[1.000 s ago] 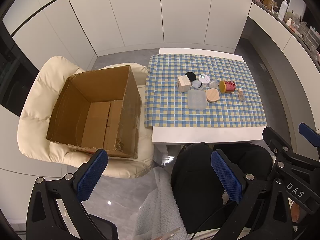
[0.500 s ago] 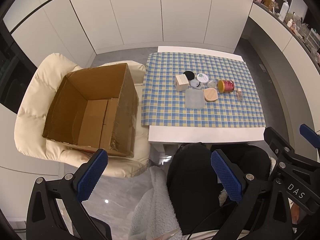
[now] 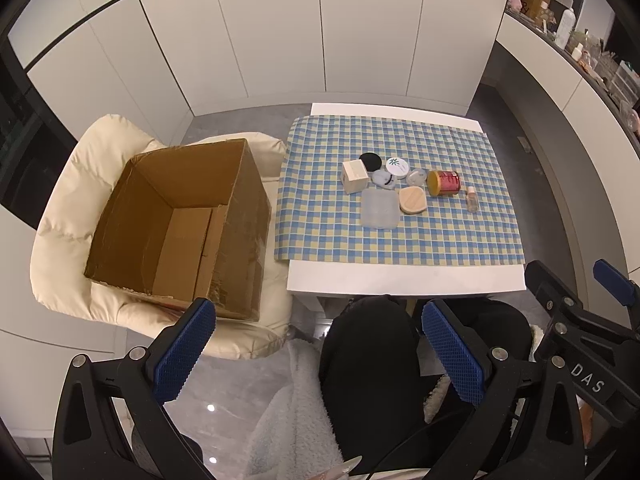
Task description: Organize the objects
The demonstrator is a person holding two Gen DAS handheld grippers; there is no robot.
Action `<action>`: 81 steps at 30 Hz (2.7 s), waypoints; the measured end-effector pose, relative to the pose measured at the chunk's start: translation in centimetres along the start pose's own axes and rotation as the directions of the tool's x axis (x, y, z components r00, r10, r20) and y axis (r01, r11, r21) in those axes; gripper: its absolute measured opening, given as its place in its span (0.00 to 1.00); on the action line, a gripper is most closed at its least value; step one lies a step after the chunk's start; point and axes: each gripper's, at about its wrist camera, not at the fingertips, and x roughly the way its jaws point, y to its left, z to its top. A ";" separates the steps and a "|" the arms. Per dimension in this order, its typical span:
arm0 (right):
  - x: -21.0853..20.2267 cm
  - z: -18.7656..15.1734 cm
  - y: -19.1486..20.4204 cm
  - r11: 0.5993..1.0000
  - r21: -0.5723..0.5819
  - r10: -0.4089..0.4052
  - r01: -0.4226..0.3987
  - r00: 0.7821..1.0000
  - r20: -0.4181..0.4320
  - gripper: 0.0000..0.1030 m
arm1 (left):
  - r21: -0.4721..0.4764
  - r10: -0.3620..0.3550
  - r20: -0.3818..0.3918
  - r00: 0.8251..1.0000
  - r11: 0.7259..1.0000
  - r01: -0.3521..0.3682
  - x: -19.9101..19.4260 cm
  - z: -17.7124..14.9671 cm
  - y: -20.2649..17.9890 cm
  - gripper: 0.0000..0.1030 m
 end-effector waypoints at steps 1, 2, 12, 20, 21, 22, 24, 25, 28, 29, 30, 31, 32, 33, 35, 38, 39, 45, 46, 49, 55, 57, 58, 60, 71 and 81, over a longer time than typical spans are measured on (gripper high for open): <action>0.0 0.0 -0.3 1.000 0.005 0.001 -0.001 1.000 0.001 1.00 | 0.002 0.003 0.001 1.000 1.000 -0.003 0.0 0.0 -0.3 1.00; 0.0 0.0 -0.7 1.000 0.010 0.001 -0.001 1.000 0.002 1.00 | 0.003 0.004 0.002 1.000 1.000 -0.004 -0.1 0.0 -0.6 1.00; 0.1 -0.1 -4.5 0.998 0.058 -0.002 0.002 1.000 0.010 1.00 | 0.016 0.018 0.014 1.000 1.000 -0.019 -0.4 0.0 -3.7 1.00; 0.1 0.2 -7.5 0.995 0.102 0.005 -0.007 1.000 0.019 1.00 | 0.035 0.012 0.018 1.000 0.999 -0.012 -0.7 0.3 -7.0 1.00; 0.1 0.2 -7.9 0.994 0.107 0.008 -0.010 1.000 0.020 1.00 | 0.038 0.012 0.020 1.000 0.999 -0.013 -0.7 0.4 -7.3 1.00; 0.1 0.2 -8.2 0.994 0.112 0.007 -0.010 1.000 0.021 1.00 | 0.040 0.013 0.024 1.000 0.999 -0.014 -0.8 0.4 -7.7 1.00; 0.2 0.2 -8.9 0.993 0.116 -0.002 -0.001 1.000 0.025 1.00 | 0.046 0.016 0.030 0.999 0.999 -0.017 -0.9 0.5 -8.4 1.00; 0.2 0.2 -9.3 0.993 0.119 -0.009 0.006 1.000 0.026 1.00 | 0.052 0.019 0.030 0.999 0.998 -0.020 -0.8 0.6 -8.9 1.00; 0.5 0.2 -10.4 0.991 0.134 0.000 -0.003 1.000 0.024 1.00 | 0.055 0.026 0.025 0.999 0.998 -0.027 -0.6 1.1 -10.0 1.00; 0.6 0.2 -10.8 0.990 0.140 0.010 -0.013 1.000 0.021 1.00 | 0.054 0.028 0.024 0.999 0.998 -0.030 -0.6 1.3 -10.3 1.00; 0.7 0.2 -11.2 0.988 0.150 0.021 -0.024 1.000 0.017 1.00 | 0.056 0.025 0.020 0.999 0.998 -0.027 -0.5 1.6 -10.6 1.00; 0.9 0.2 -11.5 0.987 0.157 0.028 -0.030 1.000 0.015 1.00 | 0.050 0.015 0.020 1.000 0.999 -0.016 -0.5 1.8 -10.7 1.00; 1.0 0.2 -11.9 0.986 0.163 0.031 -0.033 0.999 0.013 1.00 | 0.033 0.000 0.027 1.000 0.999 -0.001 -0.6 1.9 -10.5 1.00; 1.0 0.2 -12.1 0.986 0.166 0.029 -0.031 0.999 0.013 1.00 | 0.003 -0.019 0.049 0.999 1.000 0.018 -0.7 2.0 -10.4 1.00; 1.2 0.3 -12.7 0.985 0.172 0.026 -0.028 1.000 0.013 1.00 | -0.004 -0.023 0.071 0.997 1.000 0.023 -0.8 2.2 -10.5 1.00; 1.5 0.4 -13.4 0.982 0.188 0.010 -0.012 1.000 0.014 1.00 | 0.008 -0.005 0.074 0.997 1.000 0.005 -0.4 2.6 -10.9 1.00; 1.6 0.4 -13.7 0.981 0.193 0.003 -0.005 1.000 0.013 1.00 | 0.007 -0.004 0.074 0.997 1.000 0.003 -0.2 2.6 -11.0 1.00; 2.4 0.8 -14.3 0.978 0.206 -0.030 0.026 0.999 0.017 1.00 | 0.015 -0.037 0.018 0.999 0.999 0.037 2.3 3.1 -11.2 1.00; 2.6 0.9 -14.3 0.978 0.205 -0.035 0.031 0.999 0.016 1.00 | 0.015 -0.039 0.008 0.999 0.999 0.039 3.0 3.1 -11.4 1.00; 3.3 1.0 -14.5 0.977 0.215 -0.005 0.003 1.000 0.009 1.00 | 0.020 -0.020 -0.006 1.000 1.000 0.020 4.3 3.3 -11.7 1.00; 5.1 1.5 -14.1 0.980 0.195 -0.021 0.027 0.999 -0.030 1.00 | 0.039 -0.029 -0.047 0.998 0.999 0.031 6.9 3.5 -12.0 1.00; 5.8 1.8 -14.0 0.981 0.192 -0.010 0.019 0.999 -0.048 1.00 | 0.044 -0.026 -0.046 0.999 0.999 0.028 7.5 3.8 -12.1 1.00; 6.0 1.9 -14.0 0.981 0.195 -0.007 0.016 0.999 -0.051 1.00 | 0.044 -0.018 -0.045 0.999 0.999 0.020 7.8 4.0 -12.0 1.00; 6.7 2.2 -14.1 0.980 0.198 -0.006 0.017 0.998 -0.057 1.00 | 0.060 -0.019 -0.039 0.999 0.998 0.022 8.4 4.3 -12.0 1.00; 11.7 3.6 -12.5 0.988 0.150 -0.029 0.038 0.998 -0.059 1.00 | 0.045 -0.023 -0.070 0.997 0.999 0.026 13.5 5.8 -10.6 1.00; 17.9 4.1 -12.8 0.989 0.133 -0.059 0.065 0.997 -0.053 1.00 | 0.047 -0.038 -0.115 0.993 0.998 0.044 19.4 6.6 -10.1 1.00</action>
